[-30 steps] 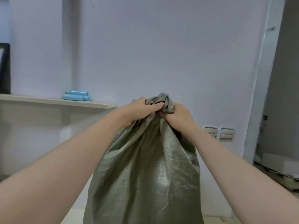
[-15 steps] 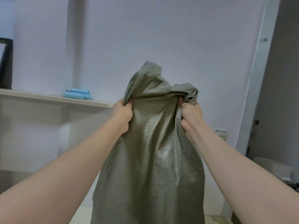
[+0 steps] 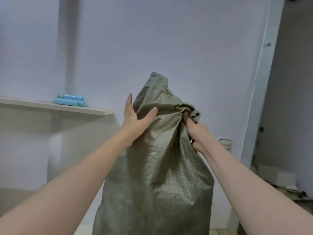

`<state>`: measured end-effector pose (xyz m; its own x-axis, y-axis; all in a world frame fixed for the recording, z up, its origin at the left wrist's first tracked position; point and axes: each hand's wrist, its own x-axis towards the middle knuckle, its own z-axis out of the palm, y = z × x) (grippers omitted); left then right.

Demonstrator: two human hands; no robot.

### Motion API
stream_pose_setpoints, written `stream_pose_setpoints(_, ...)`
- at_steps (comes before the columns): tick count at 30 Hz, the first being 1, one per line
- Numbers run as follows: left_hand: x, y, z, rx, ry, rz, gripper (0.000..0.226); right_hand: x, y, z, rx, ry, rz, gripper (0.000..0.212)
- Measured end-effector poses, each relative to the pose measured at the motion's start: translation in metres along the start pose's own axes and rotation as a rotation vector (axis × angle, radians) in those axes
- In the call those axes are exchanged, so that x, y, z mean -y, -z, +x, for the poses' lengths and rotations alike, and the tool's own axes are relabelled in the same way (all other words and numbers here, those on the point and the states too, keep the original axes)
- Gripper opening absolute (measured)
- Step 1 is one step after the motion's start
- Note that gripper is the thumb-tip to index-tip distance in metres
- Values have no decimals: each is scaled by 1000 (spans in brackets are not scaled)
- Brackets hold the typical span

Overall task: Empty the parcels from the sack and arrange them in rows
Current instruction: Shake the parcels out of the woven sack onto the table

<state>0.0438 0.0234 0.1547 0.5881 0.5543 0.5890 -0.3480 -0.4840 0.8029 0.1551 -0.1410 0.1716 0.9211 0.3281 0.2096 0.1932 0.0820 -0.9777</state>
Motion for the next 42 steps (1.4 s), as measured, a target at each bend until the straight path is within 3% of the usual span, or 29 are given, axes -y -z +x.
stream_pose_setpoints(2,-3,-6,3,25,-127,199,122,-1,-1,-1,12,-14,-81,71)
stream_pose_setpoints(4,-8,-15,6,93,-172,399,120,0,-5,-1,57,-2,-134,72)
stream_pose_setpoints(7,-8,-24,4,176,-98,579,69,1,-9,-6,127,57,-209,61)
stream_pose_setpoints(8,-7,-25,3,130,-66,621,56,2,-9,-8,131,54,-226,69)
stream_pose_setpoints(10,-8,-24,1,10,-47,737,53,4,-8,-10,118,61,-230,97)
stream_pose_setpoints(12,-11,-21,2,-39,-22,724,58,9,-5,-15,81,270,-322,104)
stream_pose_setpoints(14,-12,-17,3,-47,34,572,61,13,-3,-21,154,518,-604,96)
stream_pose_setpoints(16,-13,-14,3,-15,120,423,76,9,-3,-23,292,514,-924,94)
stream_pose_setpoints(18,-16,-11,-1,43,155,361,85,2,-4,-22,332,337,-1014,95)
stream_pose_setpoints(20,-16,-5,-5,96,107,383,91,-5,-7,-25,315,252,-875,78)
stream_pose_setpoints(22,-13,5,-10,124,82,442,104,-14,-13,-25,231,293,-752,47)
stream_pose_setpoints(24,-4,15,-14,134,132,618,107,-23,-22,-29,148,276,-560,28)
stream_pose_setpoints(26,6,21,-22,163,245,623,107,-34,-32,-32,79,226,-342,30)
stream_pose_setpoints(27,10,21,-27,179,267,491,100,-39,-36,-30,62,205,-254,32)
stream_pose_setpoints(30,18,11,-33,32,160,54,55,-45,-43,-37,61,177,-94,27)
stream_pose_setpoints(34,-9,-3,-22,-141,59,-207,14,-2,-54,-37,63,331,63,15)
stream_pose_setpoints(38,-59,-5,2,-152,-64,-438,14,57,-59,-31,68,506,200,16)
stream_pose_setpoints(40,-53,-7,5,-145,-52,-324,21,58,-50,-31,95,529,138,16)
stream_pose_setpoints(42,-21,-7,2,-180,32,-73,34,38,-43,-34,143,442,-87,10)
